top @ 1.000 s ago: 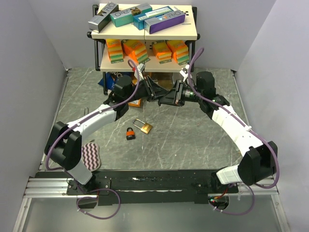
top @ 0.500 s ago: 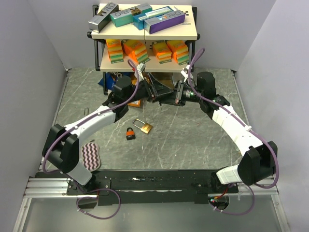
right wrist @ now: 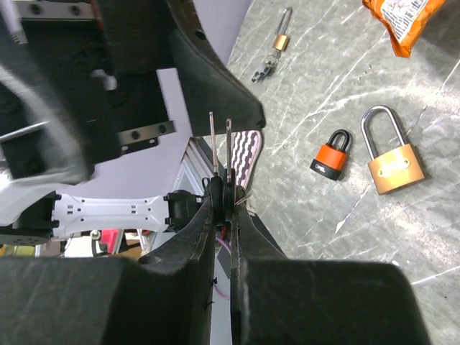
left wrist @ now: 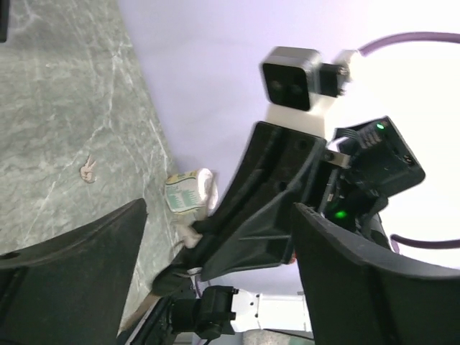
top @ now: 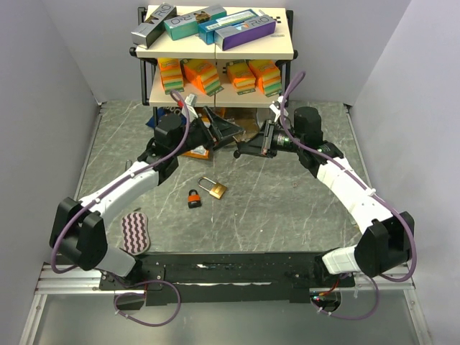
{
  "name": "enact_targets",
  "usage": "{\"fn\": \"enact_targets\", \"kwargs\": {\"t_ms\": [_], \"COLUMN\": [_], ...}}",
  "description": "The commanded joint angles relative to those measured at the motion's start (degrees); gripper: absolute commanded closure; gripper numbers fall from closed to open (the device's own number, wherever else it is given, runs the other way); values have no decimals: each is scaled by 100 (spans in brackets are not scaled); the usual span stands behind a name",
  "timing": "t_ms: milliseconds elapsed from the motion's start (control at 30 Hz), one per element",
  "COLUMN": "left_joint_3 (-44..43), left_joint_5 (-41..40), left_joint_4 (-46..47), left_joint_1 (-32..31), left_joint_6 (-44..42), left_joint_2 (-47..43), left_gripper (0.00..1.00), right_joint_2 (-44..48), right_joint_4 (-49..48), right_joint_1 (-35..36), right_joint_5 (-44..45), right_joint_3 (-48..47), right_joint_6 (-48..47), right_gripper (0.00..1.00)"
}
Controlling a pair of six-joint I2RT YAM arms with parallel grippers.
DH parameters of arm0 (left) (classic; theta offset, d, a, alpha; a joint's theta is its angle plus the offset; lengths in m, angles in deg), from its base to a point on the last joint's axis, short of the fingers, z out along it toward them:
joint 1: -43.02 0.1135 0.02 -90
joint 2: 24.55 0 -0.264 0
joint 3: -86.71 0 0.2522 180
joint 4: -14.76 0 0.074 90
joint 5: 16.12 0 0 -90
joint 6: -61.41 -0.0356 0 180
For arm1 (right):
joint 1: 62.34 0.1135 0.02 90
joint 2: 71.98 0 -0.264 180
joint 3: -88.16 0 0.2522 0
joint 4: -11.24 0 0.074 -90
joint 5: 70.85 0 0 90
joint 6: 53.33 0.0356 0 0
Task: Unlock with the key
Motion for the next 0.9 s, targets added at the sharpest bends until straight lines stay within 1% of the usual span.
{"fn": "enact_targets", "kwargs": {"t_ms": [0,133,367,733,767,867], "left_joint_3": [197,382,391,382,382,382], "left_joint_5": [133,265,292,257,257,257], "left_joint_4": [252,568,604,595,595,586], "left_joint_1": [48,49,49,49,49,49], "left_joint_6": [159,291,318,309,318,309], "left_joint_2": [-172,-207,-181,-199,-199,-181], "left_gripper": [19,26,41,50,52,52], "right_joint_2": [313,349,375,384,375,384], "right_joint_4": [-196,-275,-372,-503,-512,-556], "right_joint_1": [-39,-39,-56,-83,-74,-83], "right_joint_5": [25,8,-45,-133,-133,-168], "right_joint_3": [-22,5,84,145,154,163], "right_joint_6": [-74,-48,23,110,119,154], "right_gripper": [100,100,100,100,100,100]}}
